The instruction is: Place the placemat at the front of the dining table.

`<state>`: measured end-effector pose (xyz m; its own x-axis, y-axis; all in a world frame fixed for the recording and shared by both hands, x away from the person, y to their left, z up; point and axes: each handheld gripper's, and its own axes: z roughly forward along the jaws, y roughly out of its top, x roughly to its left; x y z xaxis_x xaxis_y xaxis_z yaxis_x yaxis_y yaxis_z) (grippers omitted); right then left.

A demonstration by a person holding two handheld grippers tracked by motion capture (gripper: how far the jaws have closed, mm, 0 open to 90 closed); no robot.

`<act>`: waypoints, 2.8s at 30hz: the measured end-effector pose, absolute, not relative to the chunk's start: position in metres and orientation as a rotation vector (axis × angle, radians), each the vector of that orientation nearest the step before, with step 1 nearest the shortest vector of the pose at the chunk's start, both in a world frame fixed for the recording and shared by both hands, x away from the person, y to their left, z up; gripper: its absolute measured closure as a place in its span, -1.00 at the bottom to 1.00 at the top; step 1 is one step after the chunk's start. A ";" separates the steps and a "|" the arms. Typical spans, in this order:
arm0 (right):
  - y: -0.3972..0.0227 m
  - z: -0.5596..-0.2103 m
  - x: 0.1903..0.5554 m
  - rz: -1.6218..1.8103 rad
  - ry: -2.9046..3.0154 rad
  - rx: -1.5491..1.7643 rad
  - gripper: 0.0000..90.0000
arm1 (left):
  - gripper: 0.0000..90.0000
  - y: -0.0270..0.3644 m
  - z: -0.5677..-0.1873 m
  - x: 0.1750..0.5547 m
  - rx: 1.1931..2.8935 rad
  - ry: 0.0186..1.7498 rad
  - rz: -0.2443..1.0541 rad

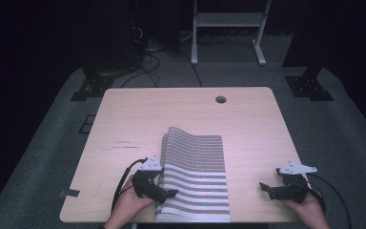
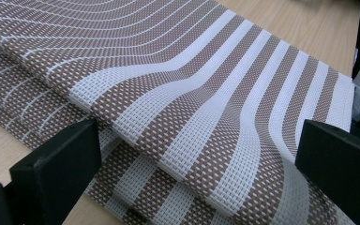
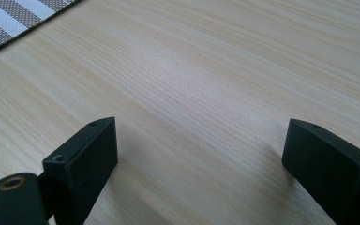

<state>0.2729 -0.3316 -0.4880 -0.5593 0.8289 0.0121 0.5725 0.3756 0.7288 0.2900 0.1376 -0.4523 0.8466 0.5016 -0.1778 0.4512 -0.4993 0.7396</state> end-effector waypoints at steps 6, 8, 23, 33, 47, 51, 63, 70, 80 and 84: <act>-0.332 -0.488 0.273 0.997 2.285 1.222 -0.80 | -1.00 0.137 -0.456 0.288 2.172 0.698 0.079; -0.332 -0.488 0.273 0.997 2.285 1.223 -0.80 | -1.00 0.136 -0.460 0.288 2.185 0.692 0.088; -0.332 -0.488 0.273 0.997 2.285 1.223 -0.80 | -0.78 0.129 -0.473 0.281 2.242 0.642 0.080; -0.332 -0.488 0.273 0.997 2.285 1.222 -0.79 | -0.17 0.133 -0.470 0.284 2.224 0.678 0.036; -0.332 -0.488 0.272 0.997 2.286 1.218 -0.79 | 0.87 0.125 -0.460 0.282 2.287 0.685 -0.039; -0.331 -0.488 0.272 0.997 2.286 1.220 -0.79 | 0.98 0.123 -0.458 0.280 2.290 0.661 -0.030; -0.331 -0.488 0.272 0.998 2.286 1.221 -0.79 | 0.98 0.123 -0.451 0.284 2.230 0.659 -0.072; -0.331 -0.488 0.272 0.997 2.286 1.220 -0.80 | 0.98 0.118 -0.443 0.286 2.206 0.630 -0.076; -0.331 -0.488 0.272 0.998 2.285 1.221 -0.79 | 0.98 0.106 -0.433 0.298 2.181 0.619 -0.060; -0.331 -0.488 0.272 0.999 2.285 1.221 -0.79 | 0.98 0.100 -0.428 0.303 2.175 0.610 -0.054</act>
